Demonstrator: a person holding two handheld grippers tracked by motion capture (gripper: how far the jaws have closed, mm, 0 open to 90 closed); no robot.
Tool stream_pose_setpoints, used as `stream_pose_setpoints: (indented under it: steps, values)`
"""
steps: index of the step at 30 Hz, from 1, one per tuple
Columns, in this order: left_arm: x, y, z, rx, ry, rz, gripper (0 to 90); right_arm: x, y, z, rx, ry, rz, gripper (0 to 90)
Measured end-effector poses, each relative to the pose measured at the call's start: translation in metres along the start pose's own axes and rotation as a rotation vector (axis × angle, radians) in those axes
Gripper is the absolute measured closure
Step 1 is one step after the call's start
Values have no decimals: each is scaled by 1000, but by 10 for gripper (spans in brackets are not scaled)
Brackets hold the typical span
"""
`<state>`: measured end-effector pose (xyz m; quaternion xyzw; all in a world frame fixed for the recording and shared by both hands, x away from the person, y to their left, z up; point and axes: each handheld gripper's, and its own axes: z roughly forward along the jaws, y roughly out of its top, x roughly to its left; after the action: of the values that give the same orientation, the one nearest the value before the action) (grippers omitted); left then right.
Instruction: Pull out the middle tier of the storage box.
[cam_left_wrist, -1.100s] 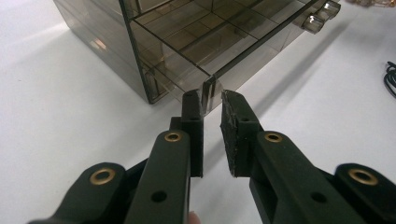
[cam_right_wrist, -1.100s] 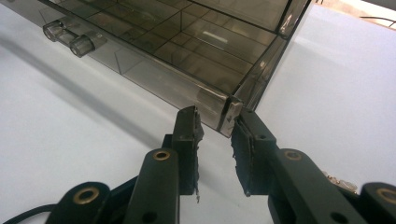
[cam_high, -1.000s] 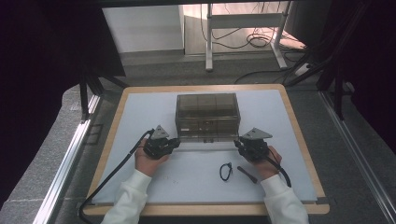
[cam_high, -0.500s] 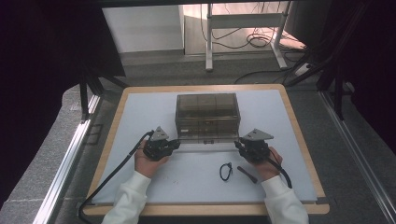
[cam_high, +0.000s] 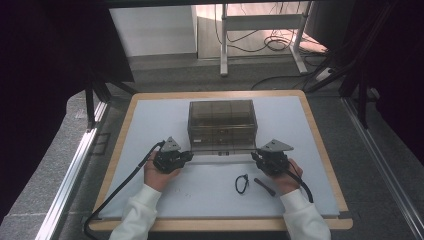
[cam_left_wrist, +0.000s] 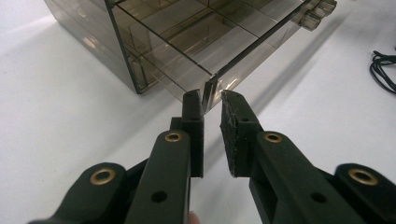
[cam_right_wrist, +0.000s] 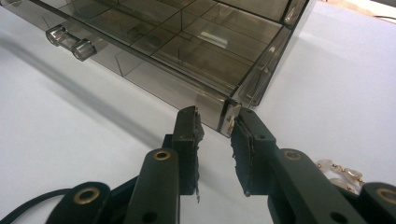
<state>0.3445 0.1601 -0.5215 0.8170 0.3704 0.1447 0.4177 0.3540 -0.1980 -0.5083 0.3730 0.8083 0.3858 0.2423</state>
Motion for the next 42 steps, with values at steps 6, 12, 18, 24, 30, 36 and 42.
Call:
stream_pose_setpoints:
  steps: [6,12,18,24,30,36,42]
  values:
    - [0,-1,1,5,-1,2,795,0,-1,0,4,0,1,714]
    - [0,-2,1,6,-6,2,792,0,-2,0,5,2,1,713]
    - [1,-2,1,0,-16,-1,759,0,-2,0,2,2,1,703]
    - [2,-2,-1,-2,-21,-8,728,-1,-3,0,1,0,4,698]
    - [1,-4,1,6,-32,-3,747,1,-4,0,5,4,2,699]
    - [1,-4,0,1,-27,-2,775,1,-4,-1,6,5,-4,716]
    - [0,-4,0,1,-32,-2,780,1,-5,-1,4,5,0,716]
